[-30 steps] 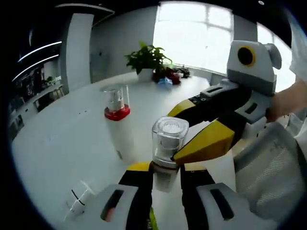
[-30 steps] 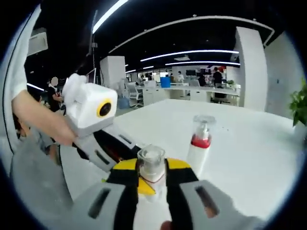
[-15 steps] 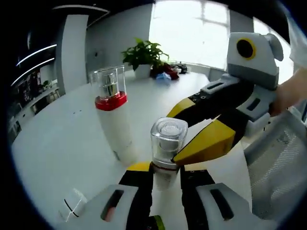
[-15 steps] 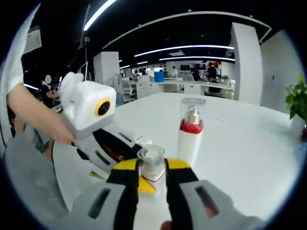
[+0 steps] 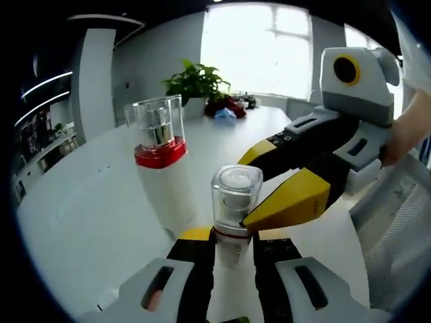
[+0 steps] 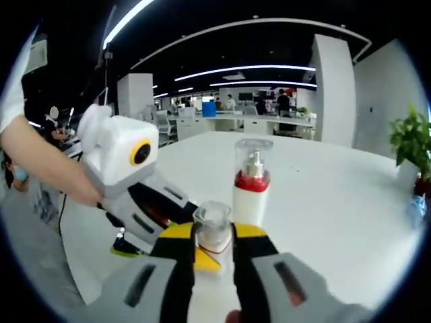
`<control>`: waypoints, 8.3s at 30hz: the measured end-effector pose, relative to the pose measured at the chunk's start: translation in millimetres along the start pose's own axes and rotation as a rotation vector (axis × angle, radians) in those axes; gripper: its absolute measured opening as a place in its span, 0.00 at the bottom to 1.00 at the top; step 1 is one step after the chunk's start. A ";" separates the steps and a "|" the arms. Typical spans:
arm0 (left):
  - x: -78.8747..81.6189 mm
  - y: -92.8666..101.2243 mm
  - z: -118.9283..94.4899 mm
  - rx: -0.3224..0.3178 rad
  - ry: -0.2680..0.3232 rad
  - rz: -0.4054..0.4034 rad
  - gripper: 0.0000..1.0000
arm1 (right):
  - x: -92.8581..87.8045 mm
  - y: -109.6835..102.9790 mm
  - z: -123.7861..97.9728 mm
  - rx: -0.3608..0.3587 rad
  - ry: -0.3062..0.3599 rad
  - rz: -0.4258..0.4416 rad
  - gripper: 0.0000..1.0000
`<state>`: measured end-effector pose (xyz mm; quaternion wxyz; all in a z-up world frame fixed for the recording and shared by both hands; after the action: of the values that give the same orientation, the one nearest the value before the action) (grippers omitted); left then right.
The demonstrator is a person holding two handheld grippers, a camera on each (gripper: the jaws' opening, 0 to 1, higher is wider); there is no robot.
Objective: Arrange the skincare products in the storage area until every visible bottle or jar stands upright without overlapping.
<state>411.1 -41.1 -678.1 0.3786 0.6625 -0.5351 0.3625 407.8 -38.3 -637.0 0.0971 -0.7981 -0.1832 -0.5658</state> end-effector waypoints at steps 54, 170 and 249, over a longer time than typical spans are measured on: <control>-15.9 1.1 -26.5 0.019 -0.072 -0.048 0.41 | -7.1 3.5 -9.7 -0.032 -0.042 0.025 0.41; -82.4 114.9 -208.1 0.424 0.122 -0.486 0.97 | -31.8 -70.5 -85.0 0.210 -0.248 -0.005 0.93; -87.1 102.1 -218.6 0.489 0.181 -0.576 0.95 | 2.2 -193.5 194.2 0.561 -0.394 -0.520 0.59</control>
<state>280.0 176.9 -645.1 0.3412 0.8217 -0.1895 0.4152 499.1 209.3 -711.3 0.1275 -0.7609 -0.5400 -0.3364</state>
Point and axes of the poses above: the point that each gripper's makers call its tool centre point, and the gripper's own axes: z roughly forward along the fingers, y roughly to its right, x roughly out of its top, the point moved 1 cm from there along -z, roughly backward along the fingers, and after that the axes turned 8 degrees about -x, right-handed, at the moved point
